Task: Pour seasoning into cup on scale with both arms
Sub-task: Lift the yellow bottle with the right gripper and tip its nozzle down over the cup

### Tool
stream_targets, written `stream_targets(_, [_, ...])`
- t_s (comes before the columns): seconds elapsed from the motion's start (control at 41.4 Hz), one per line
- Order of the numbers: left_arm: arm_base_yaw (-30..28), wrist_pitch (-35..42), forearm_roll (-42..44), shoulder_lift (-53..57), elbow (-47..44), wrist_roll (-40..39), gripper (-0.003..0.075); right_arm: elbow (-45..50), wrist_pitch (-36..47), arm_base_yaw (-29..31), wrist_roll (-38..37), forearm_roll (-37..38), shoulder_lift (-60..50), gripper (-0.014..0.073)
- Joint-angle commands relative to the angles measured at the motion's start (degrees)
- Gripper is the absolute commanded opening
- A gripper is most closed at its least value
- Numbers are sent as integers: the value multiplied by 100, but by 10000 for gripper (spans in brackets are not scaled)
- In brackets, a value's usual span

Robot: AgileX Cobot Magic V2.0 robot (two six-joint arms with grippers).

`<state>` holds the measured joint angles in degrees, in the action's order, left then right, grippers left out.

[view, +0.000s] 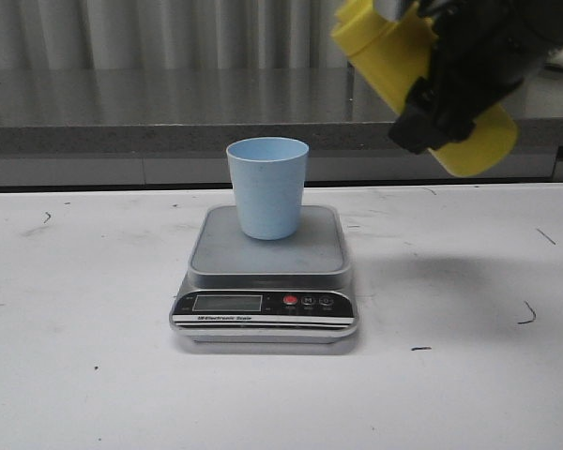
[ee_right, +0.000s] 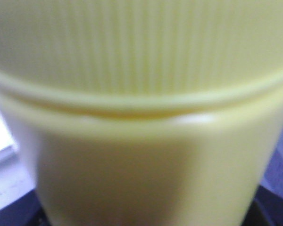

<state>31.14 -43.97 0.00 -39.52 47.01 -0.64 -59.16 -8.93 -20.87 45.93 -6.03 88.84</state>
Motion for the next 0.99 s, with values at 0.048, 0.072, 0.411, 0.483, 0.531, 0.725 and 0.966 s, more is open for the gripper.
stream_targets(0.048, [31,423,-33,-10,147,9,386,-1161,-727,-294,71,703,33,360])
stream_targets(0.072, [31,423,-33,-10,147,9,386,-1333,-924,-332,-38,896,111,360])
stream_targets(0.411, [31,423,-33,-10,147,9,386,-2525,-2805,-929,-2309,5998,972,309])
stream_targets(0.483, [31,423,-33,-10,147,9,386,-2525,-2793,-988,-2309,6682,1072,309])
stream_targets(0.531, [31,423,-33,-10,147,9,386,-2525,-2787,-1010,-2309,7045,1107,309])
stream_targets(0.725, [31,423,-33,-10,147,9,386,-2525,-2556,-1016,-2309,8223,1121,309])
stream_targets(0.966, [31,423,-33,-10,147,9,386,-2525,-2244,-1016,-2298,9088,1121,309])
